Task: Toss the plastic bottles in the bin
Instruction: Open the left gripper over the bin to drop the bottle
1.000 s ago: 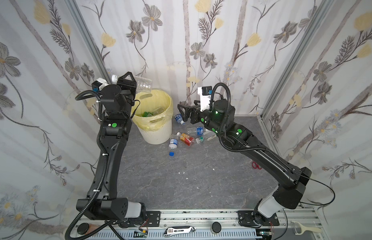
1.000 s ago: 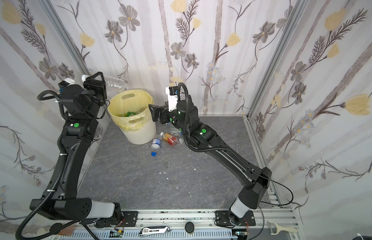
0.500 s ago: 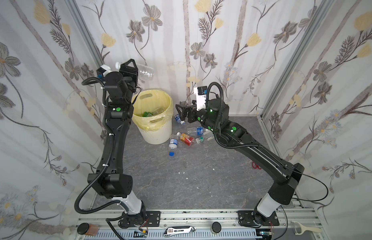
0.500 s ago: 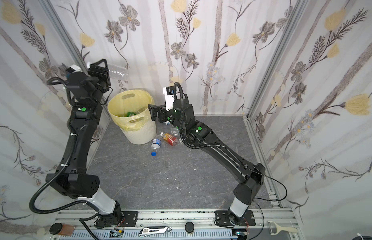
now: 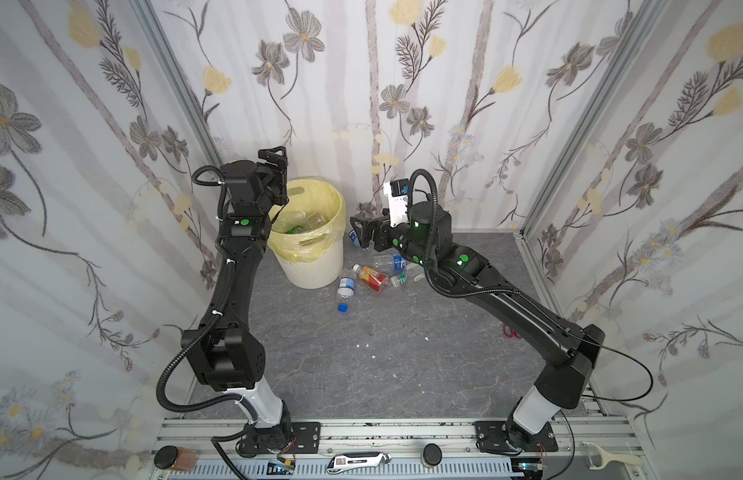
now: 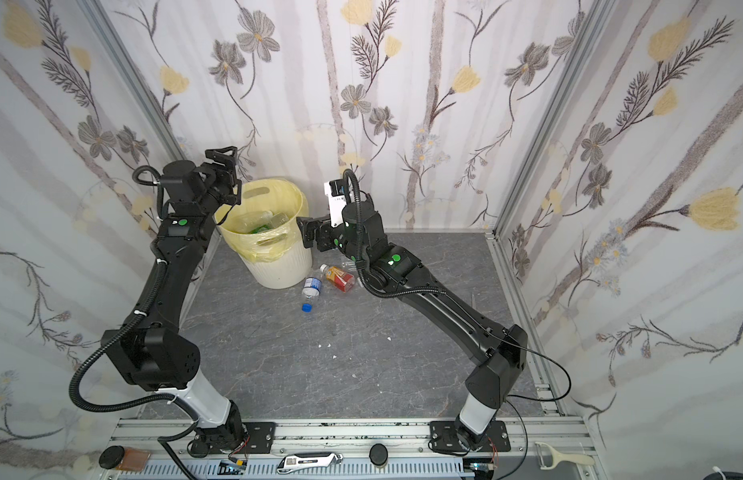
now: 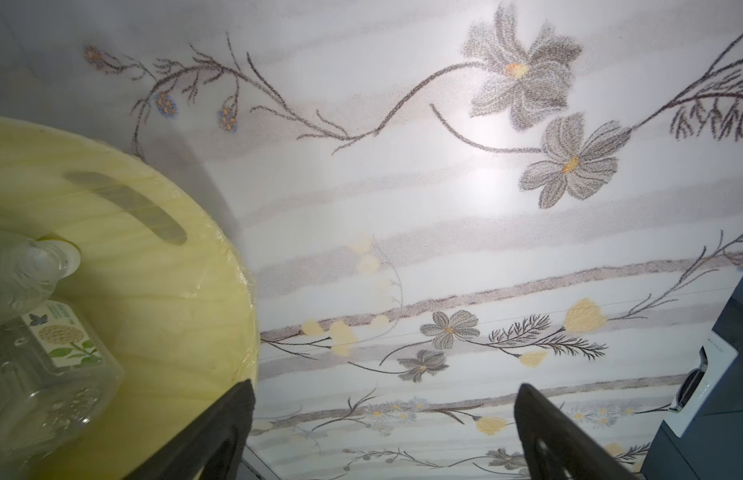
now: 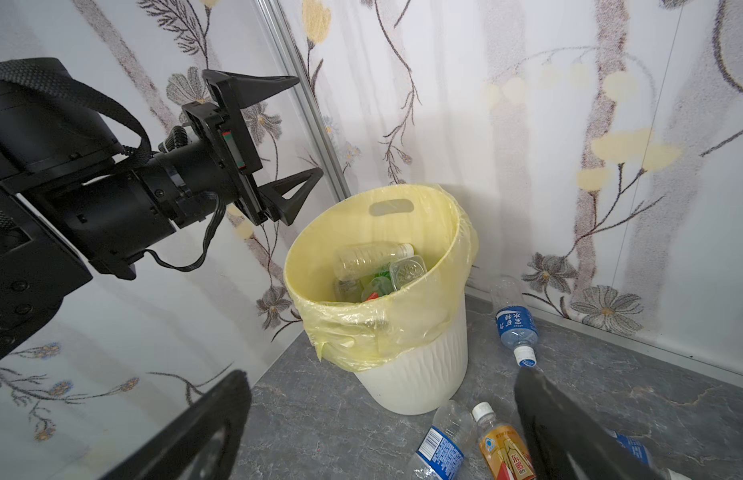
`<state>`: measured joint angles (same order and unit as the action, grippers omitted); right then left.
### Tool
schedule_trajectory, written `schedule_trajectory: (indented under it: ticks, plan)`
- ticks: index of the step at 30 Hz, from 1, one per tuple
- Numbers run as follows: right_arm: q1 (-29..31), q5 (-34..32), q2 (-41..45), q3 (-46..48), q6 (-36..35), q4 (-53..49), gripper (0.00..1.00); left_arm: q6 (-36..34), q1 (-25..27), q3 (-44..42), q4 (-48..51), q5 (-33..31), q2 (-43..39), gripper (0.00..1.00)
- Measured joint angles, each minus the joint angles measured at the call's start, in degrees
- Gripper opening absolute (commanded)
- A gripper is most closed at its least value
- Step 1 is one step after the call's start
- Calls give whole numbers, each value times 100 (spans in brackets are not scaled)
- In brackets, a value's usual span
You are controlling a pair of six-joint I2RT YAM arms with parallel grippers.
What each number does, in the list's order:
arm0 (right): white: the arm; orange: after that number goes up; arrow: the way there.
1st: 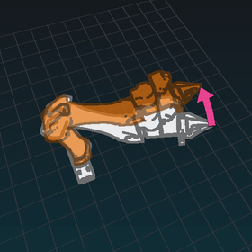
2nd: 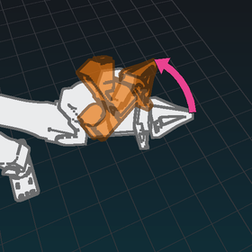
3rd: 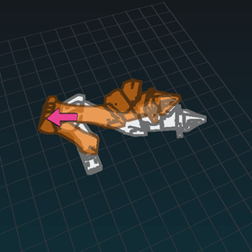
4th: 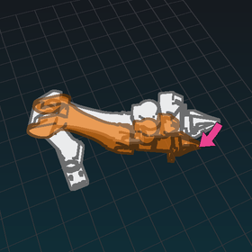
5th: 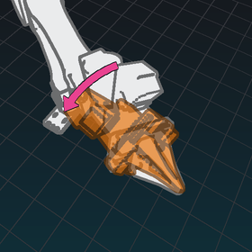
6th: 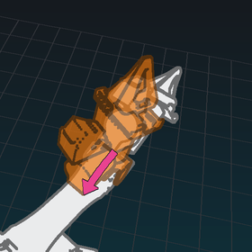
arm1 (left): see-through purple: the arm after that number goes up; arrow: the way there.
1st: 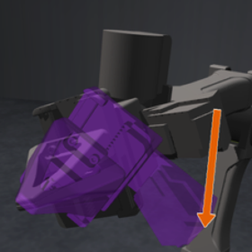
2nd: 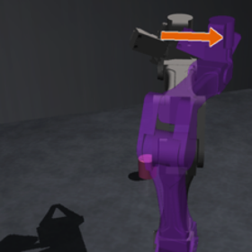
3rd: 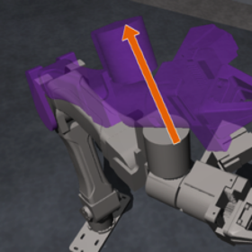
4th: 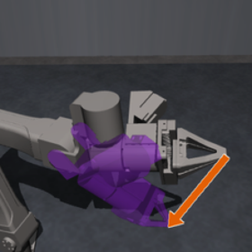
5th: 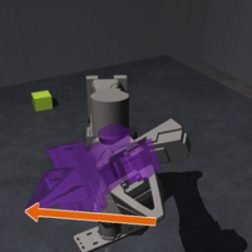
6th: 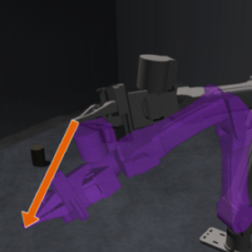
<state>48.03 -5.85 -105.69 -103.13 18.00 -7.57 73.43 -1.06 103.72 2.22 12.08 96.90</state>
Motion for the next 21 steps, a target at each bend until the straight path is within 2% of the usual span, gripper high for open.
schedule_trajectory:
  ticks: [11, 21]
  plan:
    - [0, 81, 39, 365, 144, 20, 100, -549, 160, -951, 70, -11, -887, 100]
    - [-15, -101, 275, 1419, 365, 254, 100, -1578, 894, -2492, 13, 166, -1895, 100]
